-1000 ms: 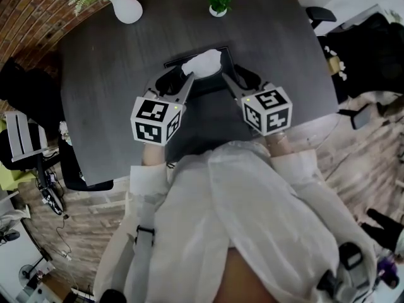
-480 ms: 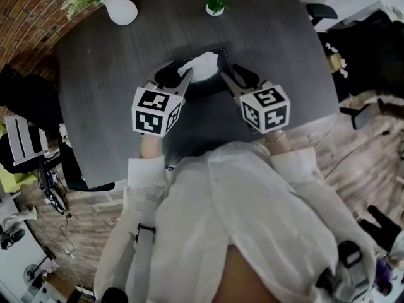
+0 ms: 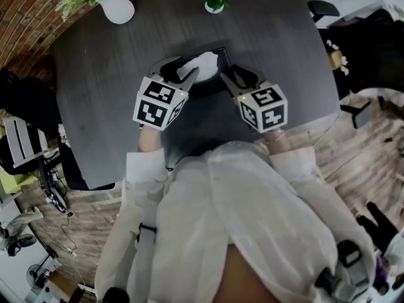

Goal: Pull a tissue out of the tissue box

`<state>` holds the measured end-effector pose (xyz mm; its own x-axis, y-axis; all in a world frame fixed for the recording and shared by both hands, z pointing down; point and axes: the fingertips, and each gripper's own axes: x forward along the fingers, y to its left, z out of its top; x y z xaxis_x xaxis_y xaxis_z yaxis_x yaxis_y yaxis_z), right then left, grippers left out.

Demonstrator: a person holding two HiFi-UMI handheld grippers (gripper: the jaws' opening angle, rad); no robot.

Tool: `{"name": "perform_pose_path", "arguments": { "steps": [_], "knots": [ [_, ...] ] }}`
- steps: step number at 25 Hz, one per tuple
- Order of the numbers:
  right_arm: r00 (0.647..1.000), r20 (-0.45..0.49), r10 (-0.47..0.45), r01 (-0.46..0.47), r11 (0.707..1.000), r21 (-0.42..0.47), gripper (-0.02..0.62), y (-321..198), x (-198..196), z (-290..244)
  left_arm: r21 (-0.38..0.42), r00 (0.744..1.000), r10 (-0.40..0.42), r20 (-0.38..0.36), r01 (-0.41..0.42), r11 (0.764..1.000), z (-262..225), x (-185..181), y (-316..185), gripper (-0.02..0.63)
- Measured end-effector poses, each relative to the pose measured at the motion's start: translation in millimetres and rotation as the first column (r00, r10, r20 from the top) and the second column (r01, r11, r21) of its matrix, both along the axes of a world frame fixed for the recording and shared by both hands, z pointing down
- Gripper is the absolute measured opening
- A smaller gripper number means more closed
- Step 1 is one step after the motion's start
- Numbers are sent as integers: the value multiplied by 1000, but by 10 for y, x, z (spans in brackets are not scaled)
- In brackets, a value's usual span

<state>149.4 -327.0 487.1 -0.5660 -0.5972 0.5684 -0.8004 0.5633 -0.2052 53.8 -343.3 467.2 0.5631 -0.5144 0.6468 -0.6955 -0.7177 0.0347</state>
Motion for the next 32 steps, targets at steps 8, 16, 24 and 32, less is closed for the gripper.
{"name": "perform_pose_path", "arguments": {
  "steps": [8, 16, 24, 32],
  "knots": [
    [998, -60, -2, 2, 1000, 5, 117, -24, 35, 69, -46, 998, 45, 52, -43, 998, 145, 57, -11, 167],
    [994, -101, -37, 43, 998, 56, 118, -13, 10, 76, -62, 996, 59, 68, -55, 997, 188, 74, -7, 167],
    [991, -106, -78, 80, 997, 7, 118, -21, 10, 95, -65, 993, 75, 89, -69, 996, 233, 97, 9, 146],
    [988, -124, -91, 93, 996, 12, 118, -21, 18, 91, -52, 992, 84, 96, -79, 995, 214, 142, 26, 29]
  ]
}}
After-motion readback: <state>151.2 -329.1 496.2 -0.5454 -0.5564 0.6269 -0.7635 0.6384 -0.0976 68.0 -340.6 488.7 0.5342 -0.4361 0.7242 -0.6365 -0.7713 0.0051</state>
